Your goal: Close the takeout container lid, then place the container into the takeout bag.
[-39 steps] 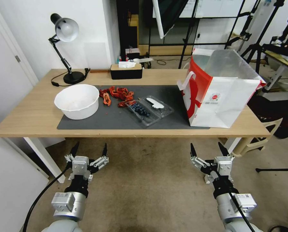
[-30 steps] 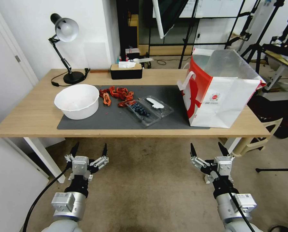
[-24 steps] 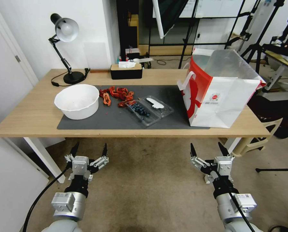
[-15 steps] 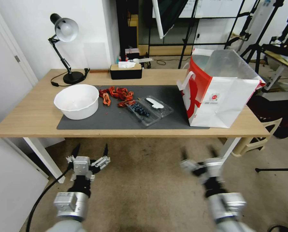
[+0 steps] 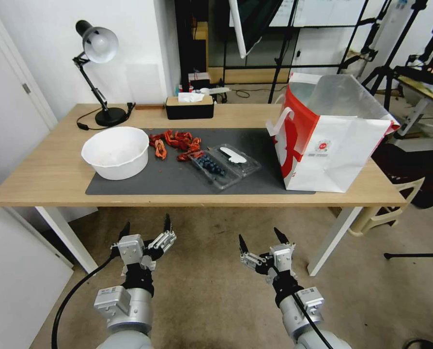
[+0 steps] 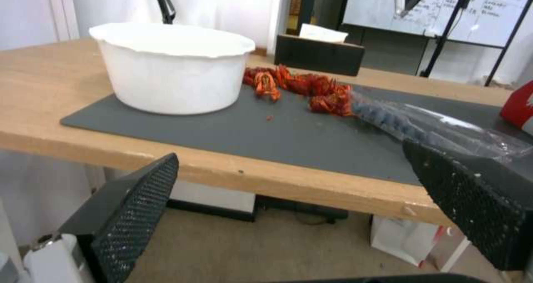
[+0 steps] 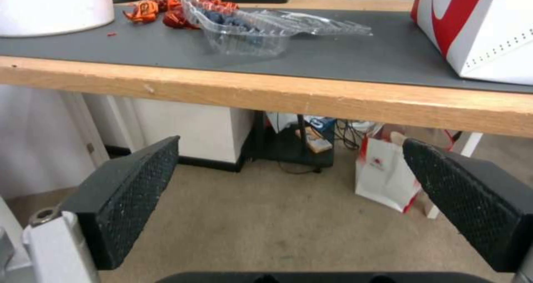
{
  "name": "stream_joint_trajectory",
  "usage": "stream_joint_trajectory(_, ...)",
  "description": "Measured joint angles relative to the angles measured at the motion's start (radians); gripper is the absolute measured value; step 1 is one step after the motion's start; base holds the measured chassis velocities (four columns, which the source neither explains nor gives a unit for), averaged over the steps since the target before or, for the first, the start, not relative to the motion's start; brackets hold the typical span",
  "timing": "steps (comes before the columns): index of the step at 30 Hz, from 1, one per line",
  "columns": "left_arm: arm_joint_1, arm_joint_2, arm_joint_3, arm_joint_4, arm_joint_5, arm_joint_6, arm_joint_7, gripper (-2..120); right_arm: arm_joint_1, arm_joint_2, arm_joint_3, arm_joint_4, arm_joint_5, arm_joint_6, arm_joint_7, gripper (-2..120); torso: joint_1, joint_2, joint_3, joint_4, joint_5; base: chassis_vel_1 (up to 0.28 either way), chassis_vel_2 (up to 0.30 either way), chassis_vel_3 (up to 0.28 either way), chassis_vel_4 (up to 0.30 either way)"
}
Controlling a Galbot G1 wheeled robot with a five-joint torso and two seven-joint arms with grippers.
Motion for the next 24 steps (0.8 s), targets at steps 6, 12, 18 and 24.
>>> stream_joint_trajectory(6, -0.008, 0.006, -0.01, 0.007, -0.002, -0.01, 0.016, 100, 0.009, -0.002, 0.008, -0.006, 0.008, 0.004, -0.001, 100, 0.0, 0.0, 0.0, 0.0, 0.0, 0.0, 0.0, 0.0, 0.0)
stream_joint_trajectory(12, -0.012, 0.016, -0.022, 0.015, -0.002, -0.016, 0.03, 100, 0.024, -0.012, 0.019, -0.006, 0.034, 0.005, -0.016, 100, 0.0, 0.0, 0.0, 0.0, 0.0, 0.0, 0.0, 0.0, 0.0)
stream_joint_trajectory(18, -0.015, 0.027, -0.037, 0.02, -0.005, -0.029, 0.037, 100, 0.075, -0.037, 0.029, -0.003, 0.084, -0.002, -0.04, 100, 0.0, 0.0, 0.0, 0.0, 0.0, 0.0, 0.0, 0.0, 0.0)
stream_joint_trajectory(24, -0.016, 0.035, -0.047, 0.039, -0.011, -0.048, 0.056, 100, 0.223, -0.103, 0.023, -0.013, 0.317, -0.059, -0.068, 100, 0.0, 0.0, 0.0, 0.0002, 0.0, 0.0, 0.0, 0.0, 0.0)
